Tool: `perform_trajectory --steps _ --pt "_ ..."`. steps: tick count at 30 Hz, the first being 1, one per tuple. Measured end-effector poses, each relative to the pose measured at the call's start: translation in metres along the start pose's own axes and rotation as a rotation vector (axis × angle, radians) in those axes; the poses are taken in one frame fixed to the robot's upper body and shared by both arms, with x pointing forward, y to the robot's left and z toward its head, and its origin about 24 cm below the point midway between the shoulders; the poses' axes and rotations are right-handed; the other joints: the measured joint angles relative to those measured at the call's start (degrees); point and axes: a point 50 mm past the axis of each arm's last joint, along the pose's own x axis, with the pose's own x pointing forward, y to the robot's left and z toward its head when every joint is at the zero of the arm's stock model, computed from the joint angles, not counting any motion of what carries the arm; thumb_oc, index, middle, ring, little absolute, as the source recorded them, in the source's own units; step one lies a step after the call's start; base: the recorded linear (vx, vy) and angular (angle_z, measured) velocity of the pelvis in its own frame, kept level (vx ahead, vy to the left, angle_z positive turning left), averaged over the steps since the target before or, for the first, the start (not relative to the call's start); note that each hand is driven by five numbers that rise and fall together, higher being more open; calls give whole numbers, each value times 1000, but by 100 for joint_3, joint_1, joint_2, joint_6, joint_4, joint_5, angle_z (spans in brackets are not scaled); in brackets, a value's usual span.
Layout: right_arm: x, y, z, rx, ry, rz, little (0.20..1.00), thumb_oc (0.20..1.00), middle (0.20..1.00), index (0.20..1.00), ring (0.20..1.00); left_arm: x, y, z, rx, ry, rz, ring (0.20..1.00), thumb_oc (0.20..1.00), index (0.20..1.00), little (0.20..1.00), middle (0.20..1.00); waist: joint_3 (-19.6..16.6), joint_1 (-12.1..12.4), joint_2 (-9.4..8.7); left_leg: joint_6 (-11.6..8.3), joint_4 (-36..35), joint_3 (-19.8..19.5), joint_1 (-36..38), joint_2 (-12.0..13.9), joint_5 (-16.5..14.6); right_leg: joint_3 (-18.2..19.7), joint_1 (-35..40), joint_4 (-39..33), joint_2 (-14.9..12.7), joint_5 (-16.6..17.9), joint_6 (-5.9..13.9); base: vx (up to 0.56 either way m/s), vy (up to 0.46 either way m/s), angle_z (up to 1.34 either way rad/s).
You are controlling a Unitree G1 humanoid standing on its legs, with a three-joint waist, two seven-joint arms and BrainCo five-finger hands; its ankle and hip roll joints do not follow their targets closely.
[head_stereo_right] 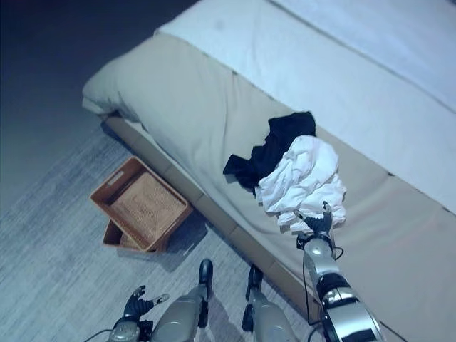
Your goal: Pick up clothes into the bucket
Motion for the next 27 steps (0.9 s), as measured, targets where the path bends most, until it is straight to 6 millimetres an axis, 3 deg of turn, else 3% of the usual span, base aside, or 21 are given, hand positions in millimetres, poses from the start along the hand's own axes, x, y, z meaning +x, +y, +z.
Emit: perform_trajectory --steps 4,9,10,11,13,14,15,16,17,20,27 --pt "12 1 35 2 -45 -80 1000 1000 1000 1000 1000 3 -4 17 12 -67 8 1000 1000 1000 1000 1000 316 95 64 7 135 -52 -297 -39 8 -54 -210 6 -39 46 -23 -78 40 8" --pt "29 -14 82 -10 -104 -186 1000 1000 1000 1000 1000 5 -12 39 40 -155 -5 1000 1000 1000 1000 1000 550 191 146 7 455 -33 -940 -75 8 -26 -786 175 -95 116 -47 -50 47 -1" --pt "31 -17 88 -34 -105 -201 903 903 903 903 903 6 -12 40 41 -160 -5 1000 1000 1000 1000 1000 551 190 147 8 488 -41 -1060 -87 8 -26 -902 207 -109 118 -49 -29 43 -1" --pt "32 -19 93 -36 -108 -209 878 878 878 878 878 6 -12 42 40 -164 -5 1000 1000 1000 1000 1000 551 188 147 8 489 -40 -1129 -88 8 -23 -989 232 -112 119 -50 0 0 0" --pt "35 -24 102 -31 -122 -231 928 928 928 928 928 7 -13 45 34 -172 -5 1000 1000 1000 1000 1000 551 198 146 43 494 -45 -1305 -96 35 -25 -1186 296 -128 125 -49 -6 14 2" --pt "37 -29 106 -33 -128 -246 749 749 749 749 749 7 -13 48 30 -178 -7 1000 1000 1000 1000 1000 551 205 147 70 499 -62 -1419 -111 55 -29 -1304 331 -143 129 -45 -9 29 5" --pt "38 -32 110 -35 -130 -259 495 495 495 495 495 7 -13 49 23 -182 -6 1000 1000 1000 1000 1000 551 193 147 72 508 -72 -1476 -119 57 -34 -1357 338 -148 134 -37 0 30 4" --pt "39 -36 115 -33 -134 -272 300 300 300 300 300 7 -13 49 21 -183 -4 1000 1000 1000 1000 1000 551 188 147 77 521 -75 -1539 -123 60 -34 -1409 341 -151 144 -25 0 0 0" --pt "42 -44 121 -29 -146 -295 200 200 200 200 200 7 -14 52 4 -190 -4 1000 1000 1000 1000 1000 551 190 146 104 532 -80 -1629 -135 80 -35 -1495 346 -159 167 -21 0 0 0" --pt "45 -53 129 -18 -164 -316 200 200 200 200 200 7 -14 56 -5 -202 -4 1000 1000 1000 1000 1000 551 183 146 122 532 -85 -1732 -146 105 -34 -1595 342 -167 197 -20 0 0 0" --pt "42 -48 141 84 -198 -276 200 200 200 200 200 9 -17 72 -25 -250 -2 1000 1000 1000 1000 1000 568 123 112 136 549 26 -1615 -149 116 49 -1529 342 -175 257 -55 3 15 -5"
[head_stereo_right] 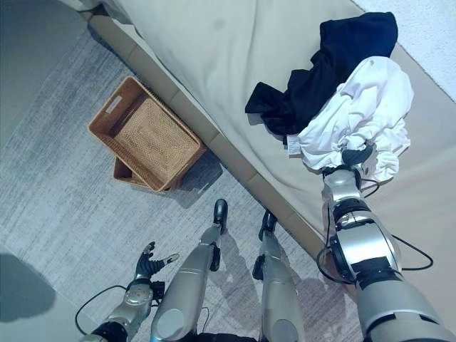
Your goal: Pick up clothes into the bucket
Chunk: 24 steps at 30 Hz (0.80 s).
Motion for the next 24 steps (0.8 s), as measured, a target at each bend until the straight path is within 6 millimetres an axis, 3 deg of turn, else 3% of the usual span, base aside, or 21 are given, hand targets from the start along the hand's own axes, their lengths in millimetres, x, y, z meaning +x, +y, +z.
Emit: perform_trajectory --steps 3,8,12,16,24 --pt "-8 10 8 71 -52 61 200 200 200 200 200 1 -2 4 -12 -13 -5 1000 1000 1000 1000 1000 14 -158 -28 1 -18 54 298 -6 -1 64 252 9 -12 6 5 -4 20 -13" --pt "-22 14 31 202 -192 127 200 200 200 200 200 -1 -11 8 -60 -17 -20 1000 1000 1000 1000 1000 41 -300 -242 3 -172 287 942 20 -8 317 727 -12 4 19 27 5 -9 -23" --pt "-20 -3 48 290 -280 101 200 200 200 200 200 1 -5 5 -85 3 5 1000 1000 1000 1000 1000 7 -408 -411 -11 -323 366 1208 72 -19 455 903 -89 79 27 85 18 -16 -13" --pt "-21 -22 62 370 -347 72 200 200 200 200 200 -4 8 -16 -105 87 50 1000 1000 1000 1000 1000 -10 -425 -433 7 -462 490 1545 91 -4 552 1146 -149 97 66 100 39 -35 -15" --pt "-21 -50 55 343 -428 7 200 200 200 200 200 -14 16 -41 -97 183 64 1000 1000 1000 1000 1000 -295 -429 -409 11 -621 474 1997 84 9 498 1619 -330 100 84 83 -6 -36 0"
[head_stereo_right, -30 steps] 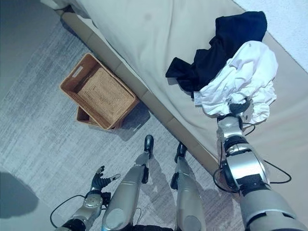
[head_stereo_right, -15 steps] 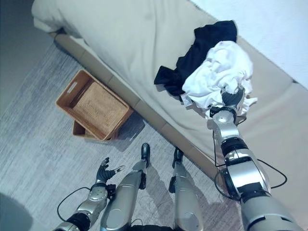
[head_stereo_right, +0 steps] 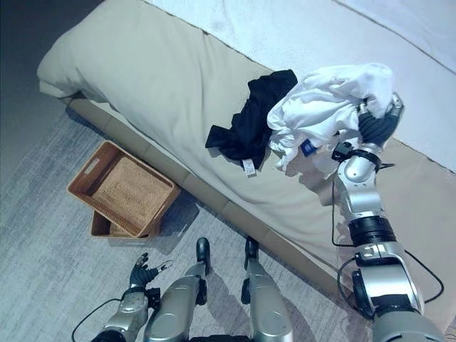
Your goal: Pick up clothes into the bucket
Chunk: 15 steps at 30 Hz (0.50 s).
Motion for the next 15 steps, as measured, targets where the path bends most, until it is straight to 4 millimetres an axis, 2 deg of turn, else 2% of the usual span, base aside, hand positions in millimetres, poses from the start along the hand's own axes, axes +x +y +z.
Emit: perform_trajectory --steps 3,9,12,15 --pt "-1 -5 -5 -36 0 16 200 200 200 200 200 -3 1 -9 14 28 -5 1000 1000 1000 1000 1000 -232 2 18 4 -80 -23 41 0 7 -40 19 -16 1 -1 1 -38 -35 5" --pt "2 -8 -4 -62 -7 51 200 200 200 200 200 -5 1 -19 29 71 -14 1000 1000 1000 1000 1000 -431 10 96 -18 -185 -72 112 -7 51 -93 67 -17 -3 -12 13 -12 -7 4" --pt "7 -12 -1 -97 -23 70 200 200 200 200 200 -6 2 -22 34 84 -13 1000 1000 1000 1000 1000 -487 20 132 -25 -191 -136 116 -12 63 -148 95 -17 -6 -17 19 -11 14 10" --pt "18 -4 15 -123 -75 111 200 200 200 200 200 -7 4 -26 40 98 -8 1000 1000 1000 1000 1000 -509 8 146 -19 -193 -147 116 -15 68 -155 99 -16 -5 -16 19 -6 5 1"
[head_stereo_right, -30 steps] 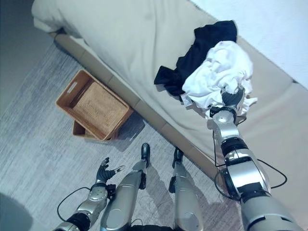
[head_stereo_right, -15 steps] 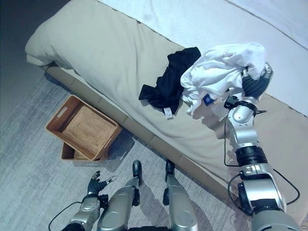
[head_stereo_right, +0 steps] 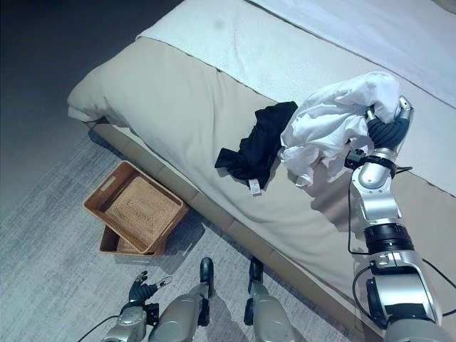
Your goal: Pick up clothes into the bucket
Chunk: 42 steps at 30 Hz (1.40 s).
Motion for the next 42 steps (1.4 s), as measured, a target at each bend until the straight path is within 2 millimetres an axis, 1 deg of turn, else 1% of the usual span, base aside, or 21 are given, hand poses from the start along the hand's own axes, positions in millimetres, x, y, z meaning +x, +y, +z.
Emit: perform_trajectory --steps 1,3,5,8,11,14,15,16,19,20,21,22,31,41,42 --pt "4 3 4 1 -10 5 200 200 200 200 200 0 0 0 1 2 1 1000 1000 1000 1000 1000 -2 -1 -2 6 0 0 0 1 4 1 0 0 2 1 1 0 0 0" --pt "13 11 20 4 -53 28 200 200 200 200 200 0 2 -1 3 6 2 1000 1000 1000 1000 1000 -8 21 -4 2 0 -1 1 11 12 1 -1 0 9 0 1 0 0 0" --pt "19 18 31 -1 -79 49 200 200 200 200 200 1 3 -3 5 14 4 1000 1000 1000 1000 1000 -12 18 0 2 1 3 1 12 13 6 -3 0 10 0 2 0 0 0" --pt "26 25 49 16 -130 63 200 200 200 200 200 1 5 -5 -4 25 15 1000 1000 1000 1000 1000 -21 79 0 2 1 -3 0 17 15 -1 -2 0 16 1 1 0 0 0" --pt "29 26 55 29 -141 50 200 200 200 200 200 1 5 -6 -3 28 16 1000 1000 1000 1000 1000 -28 227 -4 -5 3 -34 -12 17 21 -55 7 1 14 1 0 -11 11 7" --pt "31 25 53 22 -126 36 200 200 200 200 200 1 6 -7 0 33 18 1000 1000 1000 1000 1000 -29 299 -6 -3 3 -35 -16 8 38 -67 7 1 5 1 0 -10 7 4" --pt "33 25 49 9 -105 28 718 718 718 718 718 0 6 -8 2 39 20 1000 1000 1000 1000 1000 -31 318 -8 -3 4 -53 -20 2 39 -89 14 1 2 0 0 -12 1 11" --pt "36 23 43 -12 -76 16 1000 1000 1000 1000 1000 0 7 -10 5 45 22 1000 1000 1000 1000 1000 -31 330 -9 0 4 -76 -22 -9 41 -124 25 1 2 0 1 -12 1 13" --pt "43 25 31 -124 -1 24 1000 1000 1000 1000 1000 0 9 -15 14 67 29 1000 1000 1000 1000 1000 -52 314 -45 1 4 -90 -25 -29 42 -144 32 1 -14 -1 2 -5 5 5" --pt "46 26 29 -160 23 29 915 915 915 915 915 -1 10 -17 18 74 32 1000 1000 1000 1000 1000 -64 310 -67 1 4 -91 -25 -33 42 -145 32 1 -19 -3 4 0 0 0" --pt "46 26 29 -160 23 28 319 319 319 319 319 -1 10 -17 18 74 32 1000 1000 1000 1000 1000 -71 311 -78 1 4 -92 -25 -33 42 -146 32 1 -19 -3 5 0 0 0" --pt "47 26 29 -176 21 35 200 200 200 200 200 -1 11 -19 23 81 36 1000 1000 1000 1000 1000 -89 308 -108 1 4 -94 -25 -32 42 -147 33 1 -18 -4 6 0 0 0" --pt "50 26 31 -209 18 48 200 200 200 200 200 0 18 -20 52 82 42 1000 1000 1000 1000 1000 -197 279 -287 -3 3 -101 -25 -11 36 -130 24 0 -15 -6 8 0 0 0" --pt "48 30 30 -240 5 82 200 200 200 200 200 0 18 -20 47 83 44 1000 1000 1000 1000 1000 -215 273 -316 -10 3 -99 -56 -12 29 -113 -10 0 -11 -5 7 0 0 0" --pt "48 31 30 -251 1 92 520 520 520 520 520 0 18 -19 47 83 43 1000 1000 1000 1000 1000 -215 272 -316 -10 3 -99 -72 -12 30 -114 -25 0 -12 -5 7 0 0 0"
